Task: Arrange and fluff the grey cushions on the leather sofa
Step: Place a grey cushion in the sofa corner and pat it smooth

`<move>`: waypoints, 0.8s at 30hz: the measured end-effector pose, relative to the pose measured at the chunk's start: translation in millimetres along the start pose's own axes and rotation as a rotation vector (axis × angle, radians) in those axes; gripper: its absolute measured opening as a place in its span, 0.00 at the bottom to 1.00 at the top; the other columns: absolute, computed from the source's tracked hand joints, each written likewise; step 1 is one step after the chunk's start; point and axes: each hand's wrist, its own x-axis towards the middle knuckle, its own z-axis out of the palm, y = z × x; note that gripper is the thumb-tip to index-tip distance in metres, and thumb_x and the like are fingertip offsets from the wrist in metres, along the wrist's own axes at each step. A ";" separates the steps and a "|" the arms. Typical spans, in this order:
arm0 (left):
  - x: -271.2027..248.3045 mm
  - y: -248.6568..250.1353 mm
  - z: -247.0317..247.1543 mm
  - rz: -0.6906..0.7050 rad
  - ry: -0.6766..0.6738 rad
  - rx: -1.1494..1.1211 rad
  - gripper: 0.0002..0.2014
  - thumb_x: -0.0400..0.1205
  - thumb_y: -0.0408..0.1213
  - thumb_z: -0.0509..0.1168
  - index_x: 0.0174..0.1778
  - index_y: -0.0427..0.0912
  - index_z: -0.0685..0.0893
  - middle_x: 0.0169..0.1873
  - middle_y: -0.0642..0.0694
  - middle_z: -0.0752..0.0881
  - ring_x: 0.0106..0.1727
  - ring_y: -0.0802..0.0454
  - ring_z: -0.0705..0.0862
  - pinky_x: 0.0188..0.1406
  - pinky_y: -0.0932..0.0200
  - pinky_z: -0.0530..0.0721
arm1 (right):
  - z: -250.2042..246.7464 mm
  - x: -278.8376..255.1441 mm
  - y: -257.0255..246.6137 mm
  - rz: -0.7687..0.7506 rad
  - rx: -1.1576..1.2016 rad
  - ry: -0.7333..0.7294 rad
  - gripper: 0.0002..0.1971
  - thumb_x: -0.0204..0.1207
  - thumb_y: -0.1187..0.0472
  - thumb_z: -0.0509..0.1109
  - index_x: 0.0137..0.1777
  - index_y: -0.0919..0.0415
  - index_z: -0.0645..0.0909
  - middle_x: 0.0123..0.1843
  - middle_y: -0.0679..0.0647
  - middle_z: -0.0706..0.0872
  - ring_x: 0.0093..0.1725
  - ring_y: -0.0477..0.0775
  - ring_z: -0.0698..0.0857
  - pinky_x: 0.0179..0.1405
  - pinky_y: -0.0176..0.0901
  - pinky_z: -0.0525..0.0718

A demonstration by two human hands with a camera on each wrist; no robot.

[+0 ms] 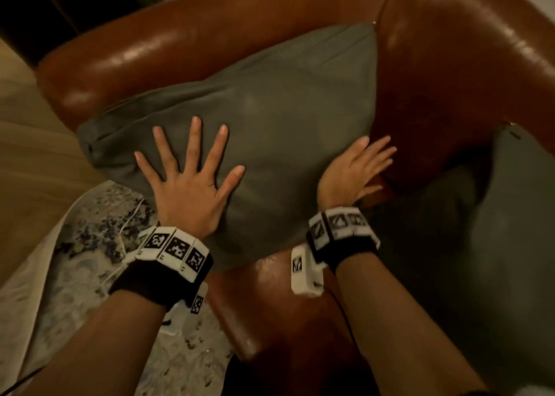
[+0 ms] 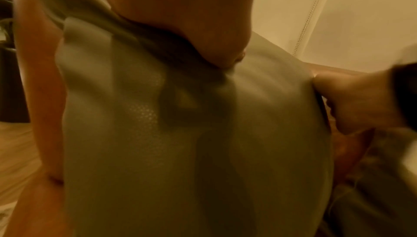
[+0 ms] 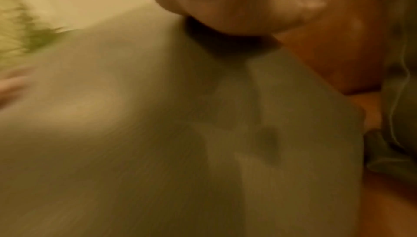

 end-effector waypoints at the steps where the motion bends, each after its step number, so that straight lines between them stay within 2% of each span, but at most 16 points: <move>1: -1.6 -0.7 -0.6 0.000 -0.008 0.000 0.33 0.81 0.68 0.41 0.82 0.66 0.43 0.85 0.51 0.46 0.82 0.29 0.41 0.73 0.21 0.39 | -2.8 -16.4 1.8 -0.026 0.019 -0.020 0.27 0.89 0.48 0.43 0.86 0.49 0.46 0.89 0.51 0.45 0.87 0.55 0.44 0.80 0.74 0.39; 3: -3.2 -1.9 -1.6 0.007 -0.016 -0.008 0.32 0.81 0.68 0.41 0.81 0.67 0.42 0.85 0.53 0.45 0.83 0.30 0.40 0.73 0.21 0.39 | -1.0 -42.0 5.5 -0.100 0.021 -0.075 0.26 0.88 0.46 0.42 0.85 0.41 0.44 0.88 0.45 0.43 0.87 0.58 0.40 0.77 0.73 0.35; 6: 1.6 -4.3 -0.4 0.024 0.011 -0.045 0.32 0.82 0.68 0.42 0.81 0.68 0.43 0.84 0.54 0.43 0.83 0.31 0.38 0.74 0.22 0.37 | 15.6 -29.8 3.4 -0.043 0.051 -0.179 0.25 0.87 0.41 0.40 0.83 0.31 0.40 0.87 0.37 0.39 0.85 0.66 0.35 0.75 0.78 0.33; 12: 11.9 6.7 -1.2 0.024 0.092 -0.044 0.32 0.82 0.67 0.45 0.82 0.65 0.43 0.82 0.57 0.37 0.82 0.28 0.39 0.72 0.22 0.35 | 43.6 -4.3 -12.6 -0.034 0.000 -0.263 0.26 0.86 0.39 0.36 0.81 0.30 0.34 0.86 0.35 0.33 0.84 0.68 0.31 0.75 0.80 0.33; 14: 3.8 8.7 -4.2 -0.006 0.117 -0.045 0.32 0.84 0.64 0.45 0.83 0.61 0.45 0.83 0.54 0.41 0.83 0.31 0.39 0.73 0.23 0.35 | 34.1 -7.3 -8.3 -0.035 -0.023 -0.290 0.26 0.86 0.39 0.36 0.81 0.30 0.33 0.86 0.35 0.33 0.84 0.68 0.32 0.76 0.79 0.33; 16: -13.1 22.2 -3.0 0.003 0.187 -0.030 0.31 0.86 0.56 0.48 0.84 0.52 0.50 0.83 0.48 0.46 0.83 0.37 0.44 0.73 0.26 0.35 | 23.8 -9.0 -2.6 -0.050 -0.023 -0.321 0.26 0.86 0.40 0.36 0.82 0.31 0.34 0.86 0.36 0.33 0.84 0.68 0.33 0.76 0.78 0.34; 18: -40.3 47.3 12.3 0.231 0.204 -0.002 0.31 0.85 0.49 0.54 0.83 0.46 0.53 0.82 0.48 0.52 0.82 0.42 0.52 0.76 0.31 0.40 | 15.6 -11.1 1.0 -0.068 -0.020 -0.351 0.26 0.86 0.40 0.37 0.82 0.32 0.35 0.86 0.37 0.34 0.85 0.69 0.34 0.75 0.78 0.36; 19: -53.8 57.6 23.6 0.355 0.168 0.029 0.32 0.85 0.49 0.57 0.83 0.46 0.54 0.81 0.50 0.53 0.81 0.45 0.55 0.77 0.33 0.42 | 12.6 -11.0 2.0 -0.076 -0.024 -0.360 0.26 0.86 0.40 0.37 0.83 0.32 0.35 0.86 0.37 0.34 0.84 0.69 0.35 0.75 0.79 0.36; 20: -63.0 60.6 34.9 0.413 0.119 0.055 0.32 0.84 0.51 0.58 0.83 0.49 0.54 0.81 0.53 0.54 0.80 0.48 0.57 0.78 0.37 0.44 | 10.1 -9.9 3.1 -0.080 -0.028 -0.370 0.26 0.86 0.40 0.37 0.83 0.32 0.35 0.86 0.37 0.34 0.84 0.69 0.35 0.75 0.79 0.36; 22: -60.6 43.0 51.0 0.376 0.088 0.088 0.31 0.85 0.57 0.55 0.82 0.53 0.57 0.81 0.56 0.58 0.80 0.52 0.59 0.78 0.45 0.48 | 8.1 -4.6 5.8 -0.093 -0.023 -0.399 0.26 0.86 0.40 0.36 0.82 0.31 0.35 0.86 0.37 0.33 0.84 0.69 0.34 0.75 0.79 0.36; 24: -51.1 10.2 52.9 0.267 0.026 0.114 0.29 0.86 0.60 0.48 0.82 0.55 0.58 0.81 0.56 0.62 0.81 0.53 0.59 0.78 0.46 0.48 | 7.9 -0.8 5.3 -0.103 -0.027 -0.435 0.26 0.86 0.39 0.36 0.82 0.31 0.34 0.86 0.37 0.32 0.84 0.69 0.34 0.75 0.79 0.36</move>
